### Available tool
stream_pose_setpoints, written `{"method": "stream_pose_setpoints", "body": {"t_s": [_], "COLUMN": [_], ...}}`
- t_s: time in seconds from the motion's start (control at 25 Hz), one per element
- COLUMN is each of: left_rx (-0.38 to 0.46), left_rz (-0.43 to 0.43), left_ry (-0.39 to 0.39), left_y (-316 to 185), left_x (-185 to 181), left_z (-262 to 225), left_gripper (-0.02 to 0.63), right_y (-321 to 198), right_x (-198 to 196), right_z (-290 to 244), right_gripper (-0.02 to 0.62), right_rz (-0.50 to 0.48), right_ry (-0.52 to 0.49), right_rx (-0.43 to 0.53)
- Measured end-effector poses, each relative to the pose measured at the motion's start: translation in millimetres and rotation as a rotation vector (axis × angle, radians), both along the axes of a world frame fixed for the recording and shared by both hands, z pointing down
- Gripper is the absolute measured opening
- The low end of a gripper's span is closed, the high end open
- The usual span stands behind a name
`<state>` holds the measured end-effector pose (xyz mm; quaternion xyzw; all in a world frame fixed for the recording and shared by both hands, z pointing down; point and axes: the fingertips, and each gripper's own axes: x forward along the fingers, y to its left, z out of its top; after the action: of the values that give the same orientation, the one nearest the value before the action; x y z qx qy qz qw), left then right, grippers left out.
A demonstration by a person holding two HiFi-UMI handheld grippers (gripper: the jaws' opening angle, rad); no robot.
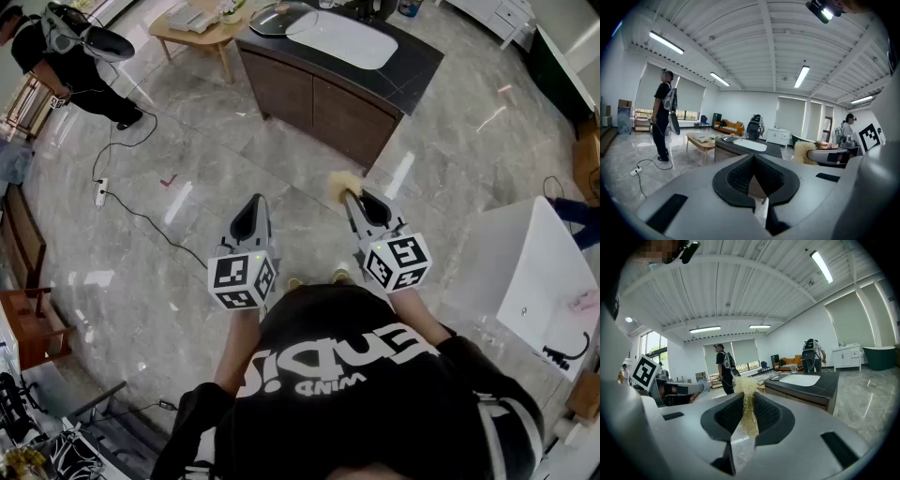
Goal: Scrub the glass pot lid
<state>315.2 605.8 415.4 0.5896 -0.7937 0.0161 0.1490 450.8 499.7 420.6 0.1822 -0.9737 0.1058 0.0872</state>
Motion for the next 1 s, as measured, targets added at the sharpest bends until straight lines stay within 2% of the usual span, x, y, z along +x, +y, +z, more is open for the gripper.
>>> {"method": "stream_pose_setpoints", "body": {"t_s": [0.56,0.84,1.0], "left_rx": [0.001,0.003,0.006], "left_rz": [0.030,0.031,0.040], "left_ry": [0.018,0.030,0.016], "left_y": [21.3,34.7,25.1], "left_x": [-18.7,-39.5,-52.6], "left_z": [15.5,24.0,24.7], "left_gripper": [0.014,0.014,0.014], "right_y": [22.4,24.4,18.2], "right_x": [-16.1,-24.5,-41.1], "right_z": [12.4,18.1,18.2], "right_gripper": [0.058,0.058,0.058], "right_rz": [0.006,0.049,0.053], "right_ry": [-0.014,-0.010,-0.023], "right_rx": [-0.002,-0.008,-0.011]}}
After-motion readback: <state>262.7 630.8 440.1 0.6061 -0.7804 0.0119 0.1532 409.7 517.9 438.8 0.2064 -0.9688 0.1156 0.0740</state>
